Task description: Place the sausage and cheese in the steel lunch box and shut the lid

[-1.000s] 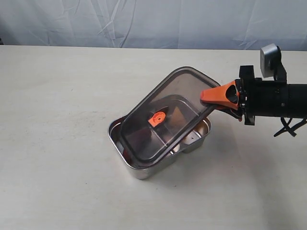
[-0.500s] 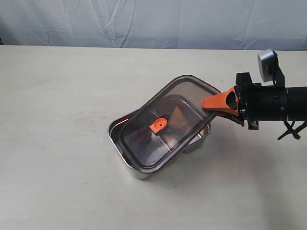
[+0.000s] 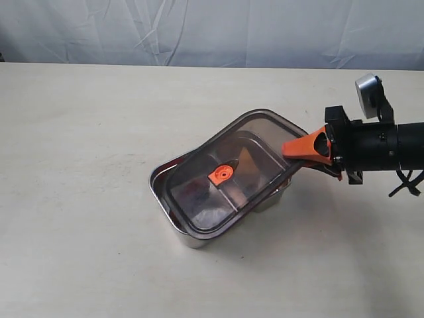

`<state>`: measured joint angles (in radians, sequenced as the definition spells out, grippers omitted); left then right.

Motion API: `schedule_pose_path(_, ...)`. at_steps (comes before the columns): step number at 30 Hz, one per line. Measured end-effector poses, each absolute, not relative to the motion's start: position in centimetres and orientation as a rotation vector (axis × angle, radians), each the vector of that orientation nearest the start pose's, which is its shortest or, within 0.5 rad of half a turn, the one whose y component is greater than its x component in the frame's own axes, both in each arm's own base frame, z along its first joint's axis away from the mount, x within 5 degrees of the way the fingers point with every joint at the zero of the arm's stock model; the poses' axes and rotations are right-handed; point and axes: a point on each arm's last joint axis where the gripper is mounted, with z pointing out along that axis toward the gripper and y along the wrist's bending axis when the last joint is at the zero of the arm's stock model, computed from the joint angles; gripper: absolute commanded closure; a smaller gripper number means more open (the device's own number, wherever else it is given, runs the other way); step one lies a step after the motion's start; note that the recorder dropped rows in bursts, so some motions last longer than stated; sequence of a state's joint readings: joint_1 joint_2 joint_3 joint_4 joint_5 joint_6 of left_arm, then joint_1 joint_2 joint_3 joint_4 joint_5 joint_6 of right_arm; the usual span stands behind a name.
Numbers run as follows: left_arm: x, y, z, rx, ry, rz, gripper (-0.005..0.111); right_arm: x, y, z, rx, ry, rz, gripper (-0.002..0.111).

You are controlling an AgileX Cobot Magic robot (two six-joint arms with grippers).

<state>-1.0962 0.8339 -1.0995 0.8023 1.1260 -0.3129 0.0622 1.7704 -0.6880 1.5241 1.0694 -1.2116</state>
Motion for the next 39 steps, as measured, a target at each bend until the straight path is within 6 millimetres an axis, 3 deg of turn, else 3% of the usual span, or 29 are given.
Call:
schedule_pose_path(13,10.9,-8.3,42.6,0.816,1.854,0.152,0.04,26.4,9.4,15.0,-0.026,2.53,1.472,0.107)
schedule_pose_path(18,10.9,-8.3,42.6,0.816,1.854,0.152,0.04,26.3,9.3,14.9,-0.033,2.546,1.463,0.075)
schedule_pose_path(20,10.9,-8.3,42.6,0.816,1.854,0.152,0.04,26.2,9.2,14.6,-0.066,2.579,1.411,0.069)
schedule_pose_path(25,10.9,-8.3,42.5,0.817,1.857,0.147,0.04,26.0,8.8,14.1,-0.148,2.631,1.319,0.069)
schedule_pose_path(39,10.9,-8.3,42.5,0.817,1.856,0.145,0.04,26.0,8.7,13.9,-0.154,2.643,1.28,0.067)
